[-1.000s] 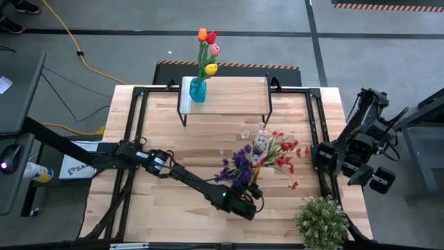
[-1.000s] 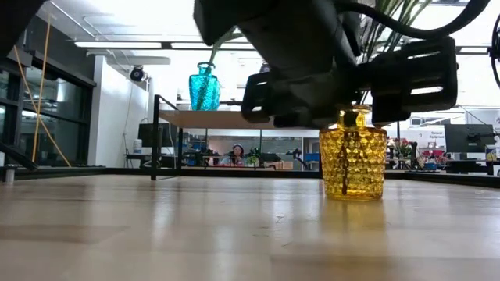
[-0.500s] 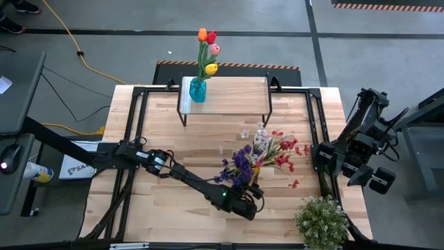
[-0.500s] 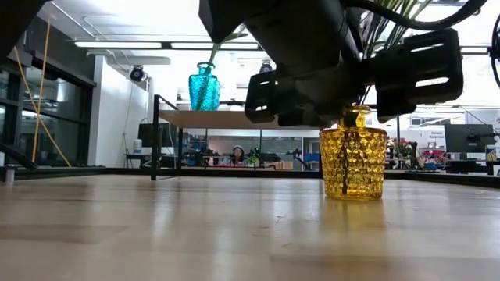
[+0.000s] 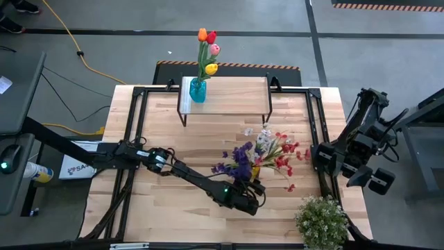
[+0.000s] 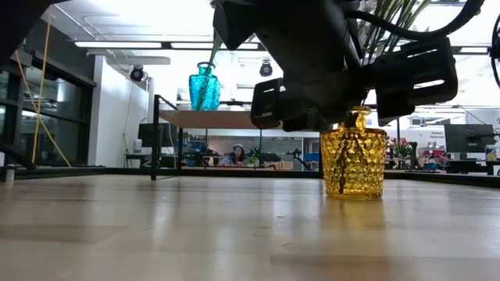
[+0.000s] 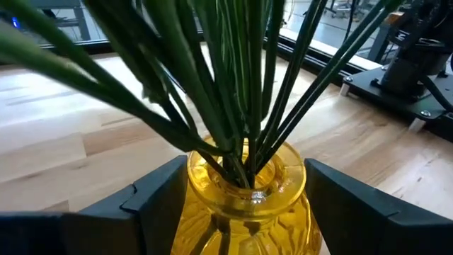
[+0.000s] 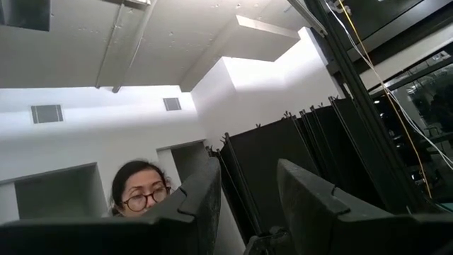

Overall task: Pick and place flowers into a vace then onto a shelf
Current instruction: Put the yellow flower vase on the shelf

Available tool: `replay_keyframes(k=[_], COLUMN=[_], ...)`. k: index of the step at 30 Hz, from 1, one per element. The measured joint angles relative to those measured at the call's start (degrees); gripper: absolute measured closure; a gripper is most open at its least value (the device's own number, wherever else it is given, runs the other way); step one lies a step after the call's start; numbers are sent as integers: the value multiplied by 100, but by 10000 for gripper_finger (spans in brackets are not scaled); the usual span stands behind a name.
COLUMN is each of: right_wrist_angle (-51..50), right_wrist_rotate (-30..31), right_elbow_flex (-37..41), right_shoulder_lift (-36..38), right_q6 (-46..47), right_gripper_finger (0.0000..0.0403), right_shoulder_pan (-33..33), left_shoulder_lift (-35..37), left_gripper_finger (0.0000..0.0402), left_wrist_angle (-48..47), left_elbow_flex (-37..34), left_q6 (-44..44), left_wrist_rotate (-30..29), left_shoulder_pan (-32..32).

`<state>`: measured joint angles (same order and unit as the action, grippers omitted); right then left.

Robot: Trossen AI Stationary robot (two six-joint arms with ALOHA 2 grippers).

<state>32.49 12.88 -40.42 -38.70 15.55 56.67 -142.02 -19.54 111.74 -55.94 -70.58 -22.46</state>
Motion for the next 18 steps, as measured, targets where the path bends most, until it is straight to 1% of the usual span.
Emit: replay_keyframes(k=[5,8,11,18], right_wrist_angle=[-15,-15,-15,-16], right_wrist_rotate=[2,2,20,31], right_elbow_flex=[0,-2,0,-2], right_shoulder_lift=[-1,0,0,0], right_q6=[-6,-9,-37,-55], right_gripper_finger=[272,272,272,272], right_shoulder_pan=[0,0,1,2], left_shoulder_lift=[-42,-42,-44,-48], left_gripper_finger=[92,100,120,186], left_wrist_angle=[16,6,1,-21], left_elbow_flex=[7,7,7,4], left_q6=[13,11,17,24], left_wrist_rotate=[-2,-1,-4,-10], left_shoulder_pan=[7,-2,1,0])
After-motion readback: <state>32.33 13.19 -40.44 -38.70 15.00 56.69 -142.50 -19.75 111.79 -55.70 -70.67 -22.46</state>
